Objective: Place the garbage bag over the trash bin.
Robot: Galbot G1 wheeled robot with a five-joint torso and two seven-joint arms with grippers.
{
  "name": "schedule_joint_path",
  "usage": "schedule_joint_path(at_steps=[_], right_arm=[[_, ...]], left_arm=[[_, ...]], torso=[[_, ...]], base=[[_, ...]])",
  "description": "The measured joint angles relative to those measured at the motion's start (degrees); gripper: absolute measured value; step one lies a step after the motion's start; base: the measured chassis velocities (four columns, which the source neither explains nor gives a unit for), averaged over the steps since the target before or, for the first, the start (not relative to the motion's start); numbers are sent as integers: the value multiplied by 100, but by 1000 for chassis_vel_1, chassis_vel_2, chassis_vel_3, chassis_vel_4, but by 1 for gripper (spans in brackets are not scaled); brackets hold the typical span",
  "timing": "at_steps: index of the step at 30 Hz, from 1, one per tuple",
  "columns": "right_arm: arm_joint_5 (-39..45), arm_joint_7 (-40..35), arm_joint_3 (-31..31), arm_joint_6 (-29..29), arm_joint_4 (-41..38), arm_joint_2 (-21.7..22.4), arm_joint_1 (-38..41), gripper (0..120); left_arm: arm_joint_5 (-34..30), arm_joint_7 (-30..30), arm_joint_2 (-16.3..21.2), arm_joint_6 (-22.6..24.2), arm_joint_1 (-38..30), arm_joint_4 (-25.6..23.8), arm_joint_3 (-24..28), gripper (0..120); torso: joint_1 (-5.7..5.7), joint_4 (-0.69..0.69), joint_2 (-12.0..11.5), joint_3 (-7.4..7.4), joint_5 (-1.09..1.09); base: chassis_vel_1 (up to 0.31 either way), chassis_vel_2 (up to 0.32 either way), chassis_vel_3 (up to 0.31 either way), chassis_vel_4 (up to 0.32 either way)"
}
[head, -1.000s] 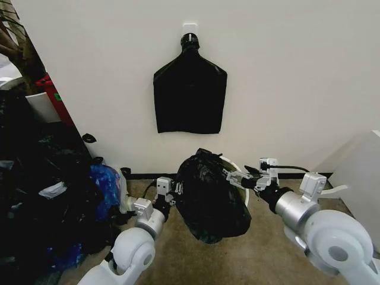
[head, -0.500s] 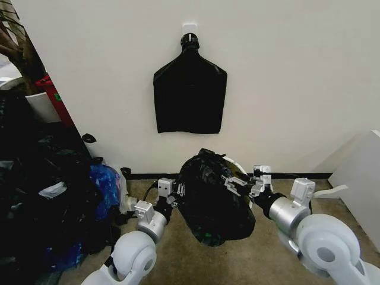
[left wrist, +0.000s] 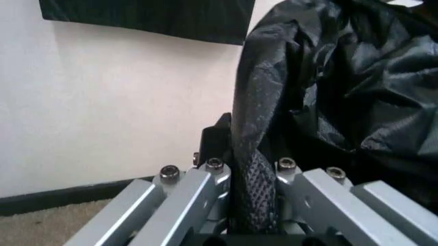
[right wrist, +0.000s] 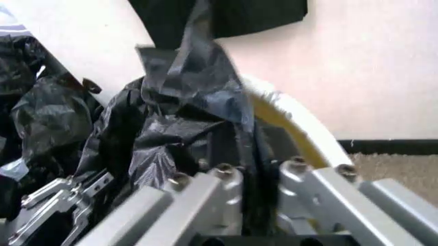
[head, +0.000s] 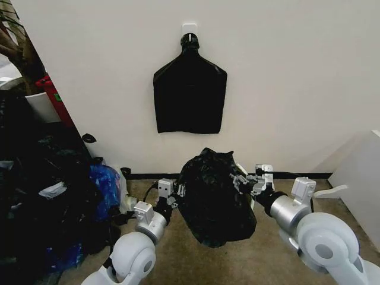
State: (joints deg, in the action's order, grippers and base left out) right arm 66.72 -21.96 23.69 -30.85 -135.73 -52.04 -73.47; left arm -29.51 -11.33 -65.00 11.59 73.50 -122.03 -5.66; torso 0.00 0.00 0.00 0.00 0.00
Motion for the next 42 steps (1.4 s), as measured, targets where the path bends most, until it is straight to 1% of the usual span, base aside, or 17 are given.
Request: schedule_joint_path(at_steps=[1, 7, 10, 13, 14, 17, 20, 21, 24, 27, 28, 29, 30, 32, 34, 37, 42], right_arm=[[-16, 6, 20, 14, 0, 12, 1, 0], [-92, 63, 204, 55, 34, 147, 12, 0], [-155, 178, 344, 82, 161, 294, 35, 0], [-208, 528, 444, 86, 355, 458, 69, 0], [-208, 528, 444, 86, 355, 458, 69, 0], [-301, 927, 494, 90, 722, 647, 215, 0], [-448, 1531, 516, 67, 1189, 840, 448, 0], [-448, 1531, 516, 67, 1189, 840, 448, 0], [-653, 2202, 499, -14, 1561, 975, 642, 0], [-1151, 3241, 435, -18, 1955, 1097, 755, 0], [-1151, 3241, 435, -18, 1955, 1097, 755, 0], [-1347, 3532, 407, 26, 2069, 1136, 762, 0], [-1489, 3722, 388, 69, 2145, 1160, 762, 0], [-2085, 4410, 338, 308, 2415, 1249, 732, 0], [-2408, 4807, 334, 488, 2550, 1287, 665, 0], [-2584, 5070, 350, 639, 2627, 1296, 605, 0], [-3029, 5671, 446, 1177, 2830, 1311, 439, 0]], left_arm=[[0, 17, 4, -1, 4, 0, -12, 4], [52, 186, 21, -64, 44, 42, -80, 4], [73, 340, 23, -160, 76, 80, -119, 4], [75, 501, 37, -268, 106, 93, -162, 4], [75, 501, 37, -268, 106, 93, -162, 4], [75, 678, 58, -404, 141, 102, -198, 4], [75, 828, 67, -527, 201, 104, -207, 4], [75, 828, 67, -527, 201, 104, -207, 4], [72, 908, 63, -626, 245, 100, -213, 4], [56, 960, 59, -727, 266, 92, -222, 4], [56, 960, 59, -727, 266, 92, -222, 4], [48, 971, 58, -756, 269, 91, -222, 4], [42, 978, 58, -771, 271, 90, -222, 4], [11, 1010, 57, -828, 274, 84, -222, 4], [-23, 1027, 51, -858, 273, 84, -219, 4], [-52, 1027, 38, -874, 271, 84, -219, 4], [-337, 935, -34, -878, 224, 95, -219, 4]], torso=[[0, 0, 0, 0, 0], [0, 0, 0, 0, 0], [0, 0, 0, 0, 0], [0, 0, 0, 0, 0], [0, 0, 0, 0, 0], [0, 0, 0, 0, 1], [0, 0, 0, 0, 1], [0, 0, 0, 0, 1], [0, 1, 0, 0, 0], [0, 1, 0, 0, 0], [0, 1, 0, 0, 0], [0, 1, 0, 0, 0], [0, 0, 0, 0, 0], [0, 1, 0, 0, 1], [0, 0, 0, 0, 0], [0, 0, 0, 0, 0], [0, 0, 0, 0, 0]], base=[[0, 0, 0, 0], [0, 0, 0, 0], [0, 0, 0, 0], [0, 0, 0, 0], [0, 0, 0, 0], [0, 0, 0, 0], [0, 0, 0, 0], [0, 0, 0, 0], [0, 0, 0, 0], [0, 0, 0, 0], [0, 0, 0, 0], [0, 0, 0, 0], [0, 0, 0, 0], [0, 0, 0, 0], [0, 0, 0, 0], [0, 0, 0, 0], [0, 0, 0, 0]])
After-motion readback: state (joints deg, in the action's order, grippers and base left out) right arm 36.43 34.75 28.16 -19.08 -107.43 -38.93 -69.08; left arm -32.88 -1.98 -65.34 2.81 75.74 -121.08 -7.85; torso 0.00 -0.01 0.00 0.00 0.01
